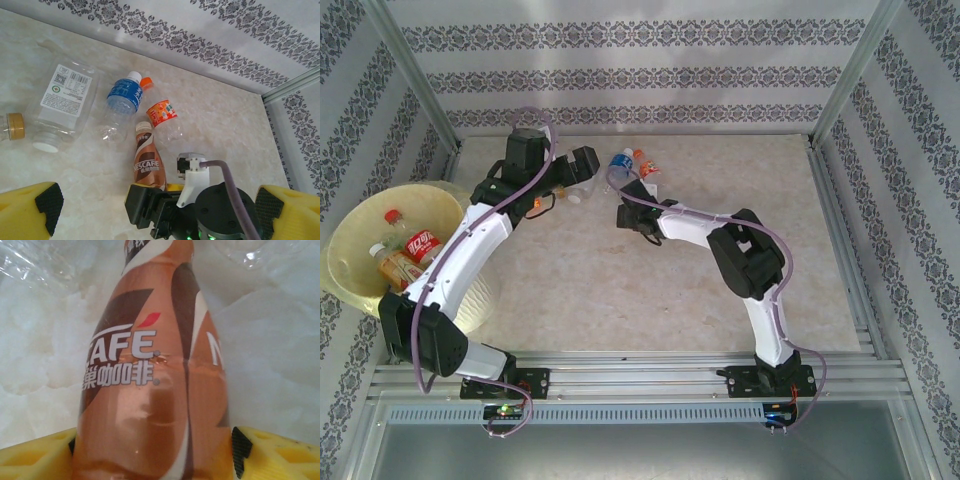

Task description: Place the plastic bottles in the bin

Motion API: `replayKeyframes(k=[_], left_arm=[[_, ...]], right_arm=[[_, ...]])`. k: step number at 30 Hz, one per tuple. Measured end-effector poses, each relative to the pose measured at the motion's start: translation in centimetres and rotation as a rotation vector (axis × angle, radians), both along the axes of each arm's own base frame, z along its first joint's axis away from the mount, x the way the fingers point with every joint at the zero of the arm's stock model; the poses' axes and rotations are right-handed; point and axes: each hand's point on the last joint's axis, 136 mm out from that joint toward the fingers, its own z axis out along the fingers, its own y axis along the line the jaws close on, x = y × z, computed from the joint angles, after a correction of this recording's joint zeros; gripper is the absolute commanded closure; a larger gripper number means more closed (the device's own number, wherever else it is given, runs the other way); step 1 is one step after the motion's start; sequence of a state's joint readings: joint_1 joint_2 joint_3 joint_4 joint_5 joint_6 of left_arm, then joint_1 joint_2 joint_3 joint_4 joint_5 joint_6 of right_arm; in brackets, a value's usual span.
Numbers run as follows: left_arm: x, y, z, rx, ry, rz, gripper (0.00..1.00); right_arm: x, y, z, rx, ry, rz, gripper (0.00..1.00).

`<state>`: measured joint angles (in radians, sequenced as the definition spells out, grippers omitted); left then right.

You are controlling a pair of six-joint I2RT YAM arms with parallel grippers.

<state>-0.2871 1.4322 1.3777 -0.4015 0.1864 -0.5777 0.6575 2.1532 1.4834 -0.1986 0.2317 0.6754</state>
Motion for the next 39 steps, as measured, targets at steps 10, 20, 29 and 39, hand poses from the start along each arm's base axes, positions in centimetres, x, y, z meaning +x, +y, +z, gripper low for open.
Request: replayKeyframes(k=[10,20,29,39], left_arm=[[0.7,-0.5,-4.0,-0.023,0.082,0.006,0.00],[0.7,-3.0,-4.4,-0.107,0.090,-0.065,0.00],[-0.1,-8.7,-4.7,-0.248,0.081,-0.278,0.00],[-1.7,-17.8,-4.0,-0.337,0.065,-0.545,0.00]], right_arm=[[-1.4,-0.7,-0.2,0.030,-0.019,0.010,0.54],[-6.1,-3.0,7.6,0.176,-0.162,0.078,0.54],[-9.4,-6.4,13.4,0.273,-0.291,0.151,0.56],[-10.9,-9.6,16.3,0.372,-0.358,0.228,0.55]])
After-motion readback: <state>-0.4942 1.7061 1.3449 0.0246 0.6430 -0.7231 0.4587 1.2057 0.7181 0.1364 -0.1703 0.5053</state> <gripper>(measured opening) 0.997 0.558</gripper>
